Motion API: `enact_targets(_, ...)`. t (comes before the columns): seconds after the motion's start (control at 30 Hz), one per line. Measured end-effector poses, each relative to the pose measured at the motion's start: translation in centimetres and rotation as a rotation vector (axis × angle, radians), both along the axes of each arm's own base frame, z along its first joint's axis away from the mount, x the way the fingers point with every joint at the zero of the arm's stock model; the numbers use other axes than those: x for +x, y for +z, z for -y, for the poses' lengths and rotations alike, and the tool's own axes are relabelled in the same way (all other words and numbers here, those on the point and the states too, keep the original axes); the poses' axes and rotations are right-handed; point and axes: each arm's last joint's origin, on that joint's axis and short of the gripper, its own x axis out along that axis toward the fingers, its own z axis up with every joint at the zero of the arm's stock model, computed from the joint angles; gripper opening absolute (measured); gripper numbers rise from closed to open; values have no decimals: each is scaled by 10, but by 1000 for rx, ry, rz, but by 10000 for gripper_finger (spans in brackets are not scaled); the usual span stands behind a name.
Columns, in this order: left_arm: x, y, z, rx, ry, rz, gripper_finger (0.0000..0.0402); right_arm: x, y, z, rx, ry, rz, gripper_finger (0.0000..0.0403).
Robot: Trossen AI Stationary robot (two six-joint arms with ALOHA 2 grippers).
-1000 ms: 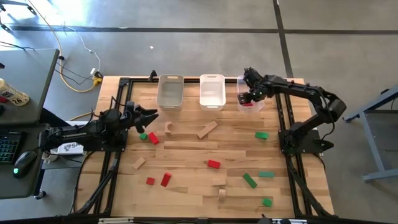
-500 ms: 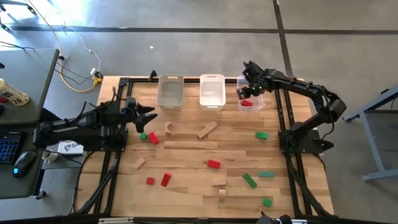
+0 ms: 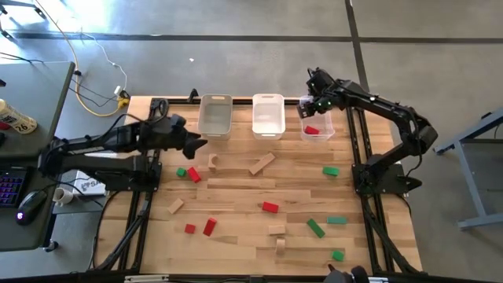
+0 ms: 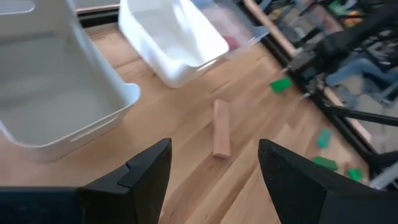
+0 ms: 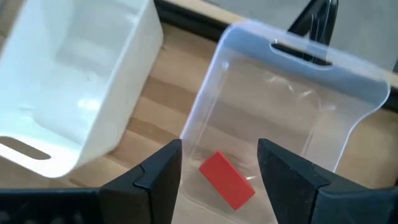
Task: Sort & place blocks by color
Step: Put the brown arch block into the gray bin
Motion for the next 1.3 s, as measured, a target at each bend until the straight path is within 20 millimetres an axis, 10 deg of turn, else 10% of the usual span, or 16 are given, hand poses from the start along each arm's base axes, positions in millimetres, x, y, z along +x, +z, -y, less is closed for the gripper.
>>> enact_targets(1.3,87,-101,-7,-381,382,-514,227,18,24,-12,-89,232,-25,197)
